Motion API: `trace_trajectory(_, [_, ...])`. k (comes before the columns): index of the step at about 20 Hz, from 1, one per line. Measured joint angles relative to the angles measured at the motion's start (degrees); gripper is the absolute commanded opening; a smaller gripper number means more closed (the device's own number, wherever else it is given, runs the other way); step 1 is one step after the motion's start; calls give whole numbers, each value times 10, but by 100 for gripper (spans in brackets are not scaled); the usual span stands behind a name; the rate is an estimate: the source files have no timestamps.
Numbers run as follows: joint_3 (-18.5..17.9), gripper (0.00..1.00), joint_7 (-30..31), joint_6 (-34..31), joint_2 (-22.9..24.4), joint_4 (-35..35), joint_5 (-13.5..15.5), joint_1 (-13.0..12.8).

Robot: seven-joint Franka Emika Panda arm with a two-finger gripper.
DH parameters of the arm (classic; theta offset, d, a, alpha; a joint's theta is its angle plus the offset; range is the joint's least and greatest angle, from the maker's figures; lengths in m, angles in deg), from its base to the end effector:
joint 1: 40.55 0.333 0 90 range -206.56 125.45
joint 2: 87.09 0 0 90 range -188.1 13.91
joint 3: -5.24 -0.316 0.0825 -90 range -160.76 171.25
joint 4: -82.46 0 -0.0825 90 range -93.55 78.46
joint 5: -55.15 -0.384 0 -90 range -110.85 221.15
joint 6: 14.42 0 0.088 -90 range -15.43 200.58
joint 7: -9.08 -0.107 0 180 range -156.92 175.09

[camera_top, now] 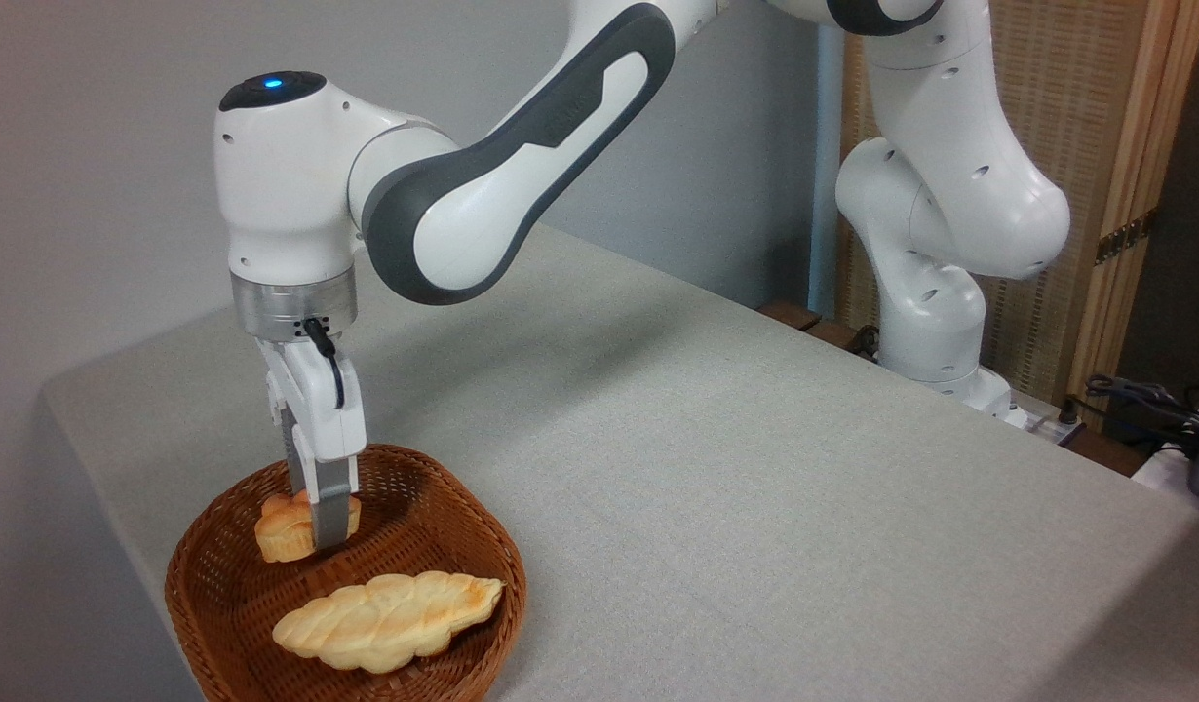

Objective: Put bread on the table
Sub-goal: 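Close the gripper on the round orange bun, then lift the bun out of the basket and carry it across the table, then lower the bun onto the table surface beside the basket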

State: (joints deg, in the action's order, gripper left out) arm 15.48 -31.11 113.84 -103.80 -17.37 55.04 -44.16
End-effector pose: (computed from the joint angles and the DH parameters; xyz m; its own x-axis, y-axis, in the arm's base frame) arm 0.6409 -0.1478 0.4300 0.5783 -0.7933 0.1902 -0.7932 -0.6013 -0.0960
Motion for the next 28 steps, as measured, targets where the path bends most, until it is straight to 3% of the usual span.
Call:
trace_trajectory(6, [-1, 23, 0, 0, 6, 1, 1, 1])
trace_trajectory(9, [-6, 26, 3, -8, 31, 5, 36, 6])
trace_trajectory(13, [-25, 28, 3, -96, 84, 9, 79, 15])
trace_trajectory(15, [-31, 30, 0, -192, 125, 7, 93, 22])
trace_trajectory(17, [-30, 37, -3, -254, 152, -10, 95, 21])
trace_trajectory(19, [-28, 49, -15, -266, 166, -39, 96, 15])
trace_trajectory(21, [-25, 81, -48, -266, 177, -83, 95, 4])
trace_trajectory(23, [-24, 100, -67, -259, 179, -120, 94, -7])
trace_trajectory(28, [-23, 100, -73, -212, 178, -168, 70, -24])
